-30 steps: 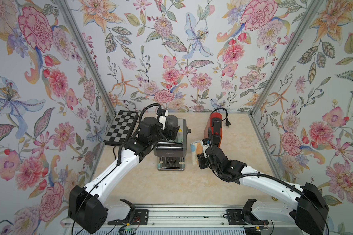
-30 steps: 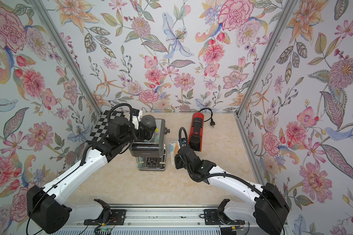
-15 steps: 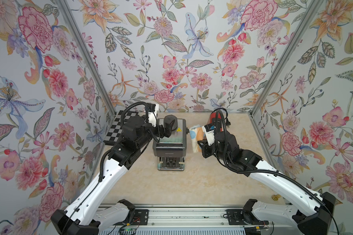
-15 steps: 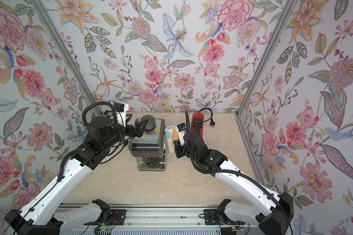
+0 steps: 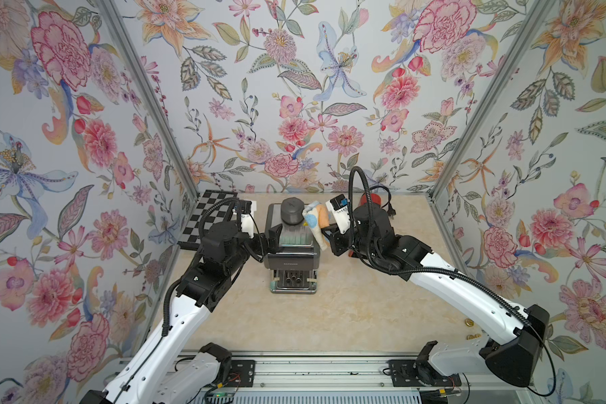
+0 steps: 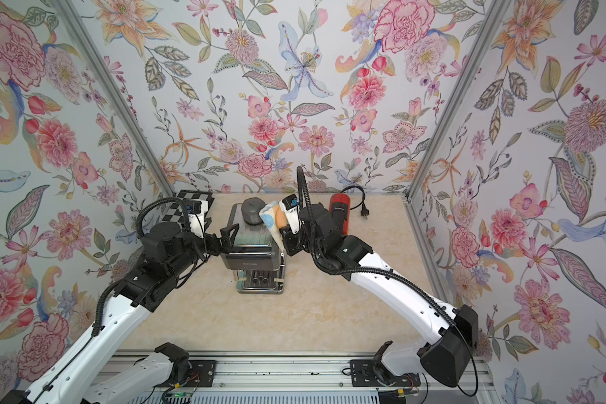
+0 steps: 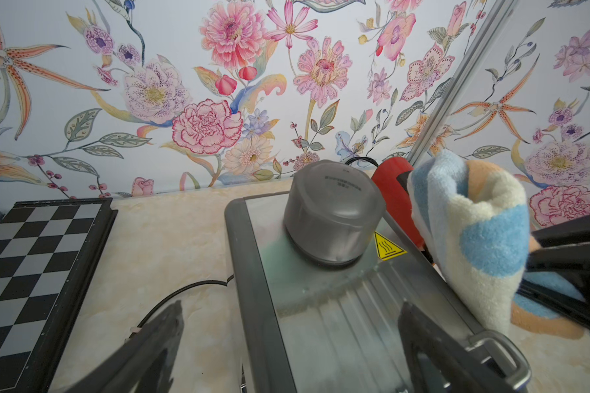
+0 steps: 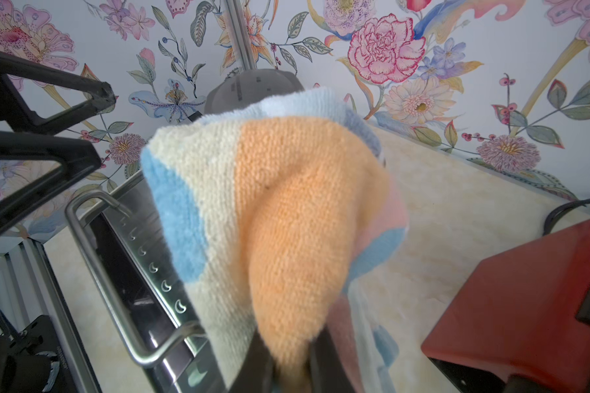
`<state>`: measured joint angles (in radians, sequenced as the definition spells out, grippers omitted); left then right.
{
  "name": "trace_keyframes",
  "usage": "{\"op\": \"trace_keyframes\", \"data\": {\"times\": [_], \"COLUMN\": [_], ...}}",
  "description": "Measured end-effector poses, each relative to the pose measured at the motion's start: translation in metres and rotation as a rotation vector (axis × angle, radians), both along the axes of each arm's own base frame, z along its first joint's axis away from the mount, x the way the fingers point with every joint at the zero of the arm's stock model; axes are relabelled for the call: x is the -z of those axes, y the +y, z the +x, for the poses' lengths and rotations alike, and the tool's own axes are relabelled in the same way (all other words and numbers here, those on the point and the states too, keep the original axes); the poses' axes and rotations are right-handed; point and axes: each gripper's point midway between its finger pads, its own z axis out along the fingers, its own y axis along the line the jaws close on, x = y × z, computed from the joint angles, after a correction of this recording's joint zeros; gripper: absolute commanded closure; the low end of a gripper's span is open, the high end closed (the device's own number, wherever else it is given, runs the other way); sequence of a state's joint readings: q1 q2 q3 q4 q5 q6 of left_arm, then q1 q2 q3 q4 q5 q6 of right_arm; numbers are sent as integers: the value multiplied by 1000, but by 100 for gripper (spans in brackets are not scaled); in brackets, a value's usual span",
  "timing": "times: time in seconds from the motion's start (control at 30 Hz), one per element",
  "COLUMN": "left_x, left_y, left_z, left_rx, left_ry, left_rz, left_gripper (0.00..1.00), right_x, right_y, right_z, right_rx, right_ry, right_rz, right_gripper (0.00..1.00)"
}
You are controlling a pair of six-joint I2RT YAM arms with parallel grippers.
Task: Wipe the surface of a coffee machine
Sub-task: Wipe the dirt from the surface of the coffee machine.
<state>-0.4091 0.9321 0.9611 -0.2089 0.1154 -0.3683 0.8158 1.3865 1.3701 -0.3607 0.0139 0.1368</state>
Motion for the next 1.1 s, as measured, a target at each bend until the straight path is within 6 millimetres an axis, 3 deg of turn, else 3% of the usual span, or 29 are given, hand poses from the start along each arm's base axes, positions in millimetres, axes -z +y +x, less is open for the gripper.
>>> {"op": "trace_keyframes", "data": {"times": [0.3, 0.7, 1.1], "left_x": [20, 30, 30], "left_y": [39, 52, 49], "left_z": [3, 2, 1], "left_rx": [-121, -157, -139], "left_ry": [37, 55, 57], "left_rz": [-31, -47, -53], "left_gripper": [1, 1, 1], "right_x": [-7, -9, 5], "right_y": [17, 36, 27], "right_z": [12, 30, 93], "right_rx": [-28, -45, 37], "right_ry": [-29, -40, -33], "right_rz": [-11, 14, 49], "right_gripper": [100, 100, 100]}}
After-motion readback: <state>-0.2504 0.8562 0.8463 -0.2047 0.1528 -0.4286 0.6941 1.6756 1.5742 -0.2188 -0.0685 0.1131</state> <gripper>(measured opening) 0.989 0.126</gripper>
